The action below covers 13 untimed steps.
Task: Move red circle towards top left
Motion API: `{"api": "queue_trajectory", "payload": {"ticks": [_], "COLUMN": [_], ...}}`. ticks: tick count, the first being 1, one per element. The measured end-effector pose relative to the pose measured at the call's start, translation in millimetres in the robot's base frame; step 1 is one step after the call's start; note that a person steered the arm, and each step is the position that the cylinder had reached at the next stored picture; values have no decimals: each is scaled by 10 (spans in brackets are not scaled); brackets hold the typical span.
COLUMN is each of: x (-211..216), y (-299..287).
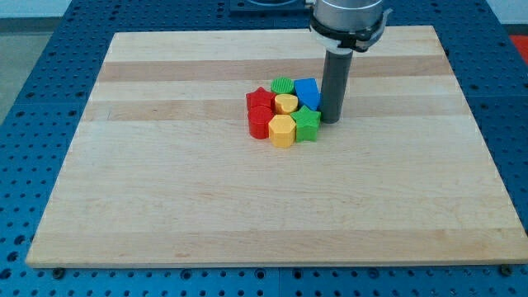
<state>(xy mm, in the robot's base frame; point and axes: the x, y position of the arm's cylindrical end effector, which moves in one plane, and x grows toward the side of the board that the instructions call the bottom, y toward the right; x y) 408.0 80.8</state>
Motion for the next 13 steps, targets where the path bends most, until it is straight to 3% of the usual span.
{"api": "queue_trajectory", "payload": {"ticks": [1, 3, 6, 9, 12, 13], "x": [55, 915, 346, 175, -613, -684], "y": [0, 33, -1209, -940, -858, -785]}}
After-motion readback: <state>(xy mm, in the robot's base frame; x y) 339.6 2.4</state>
